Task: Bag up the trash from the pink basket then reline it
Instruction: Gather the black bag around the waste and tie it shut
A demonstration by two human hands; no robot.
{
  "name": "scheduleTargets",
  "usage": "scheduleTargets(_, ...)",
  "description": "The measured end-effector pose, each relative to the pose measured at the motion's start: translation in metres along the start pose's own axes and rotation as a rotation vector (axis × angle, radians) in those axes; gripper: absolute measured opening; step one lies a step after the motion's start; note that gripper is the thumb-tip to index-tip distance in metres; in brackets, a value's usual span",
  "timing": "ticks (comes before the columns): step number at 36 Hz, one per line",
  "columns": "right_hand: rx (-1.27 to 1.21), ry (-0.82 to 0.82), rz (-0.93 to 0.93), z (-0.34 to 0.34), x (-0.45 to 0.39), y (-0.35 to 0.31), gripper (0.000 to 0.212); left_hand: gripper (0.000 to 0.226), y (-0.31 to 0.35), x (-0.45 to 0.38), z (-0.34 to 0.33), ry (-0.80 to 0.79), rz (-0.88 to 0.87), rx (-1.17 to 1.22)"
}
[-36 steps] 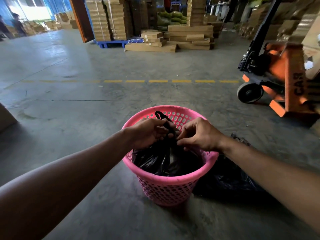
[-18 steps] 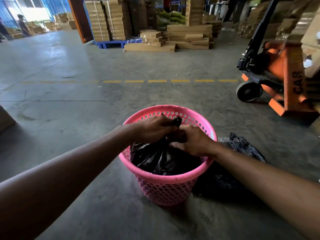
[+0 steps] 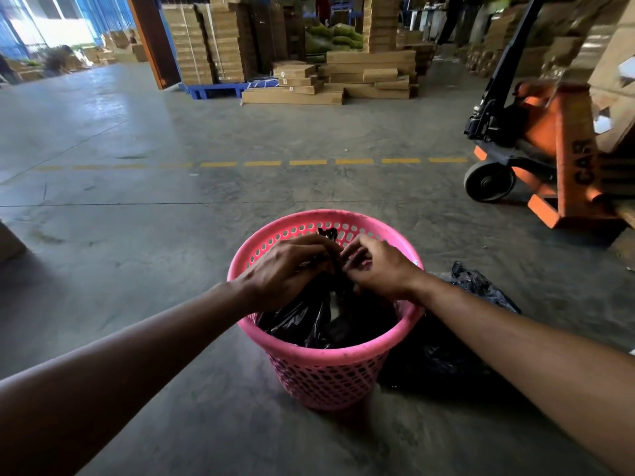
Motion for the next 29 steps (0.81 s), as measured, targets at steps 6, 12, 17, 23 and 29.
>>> scheduleTargets(6, -0.302, -0.057, 0.126, 0.021, 0.003, -0.019, 0.057, 0.02, -0.003, -0.005, -0.004, 0.115, 0.069, 0.031)
scheduleTargets(12, -0.127, 0.07, 0.155, 0.036, -0.002, -0.021, 0.033, 0.026, -0.014, -0.005, -0.006, 0.088, 0.157, 0.067)
scheduleTargets(17, 0.039, 0.12, 0.172, 0.045, 0.003, -0.027, 0.015, 0.017, -0.02, 0.001, -0.001, 0.029, 0.204, 0.157)
scheduleTargets(23, 0.207, 0.164, 0.199, 0.043, 0.007, -0.026, 0.017, 0.024, -0.025, 0.018, -0.002, -0.173, 0.19, 0.003)
scheduleTargets(29, 0.317, 0.201, 0.115, 0.045, 0.004, -0.011, 0.017, 0.028, -0.025, 0.031, -0.01, -0.304, 0.173, -0.033)
Point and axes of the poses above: each hand's wrist, its own x-axis away from the middle knuckle, its own z-axis out of the back of the hand, y = z × x, the point moved 6 cm from there along -x, towards the middle knuckle, and after that the axes turned 13 degrees about -z, right-handed, at the moved point
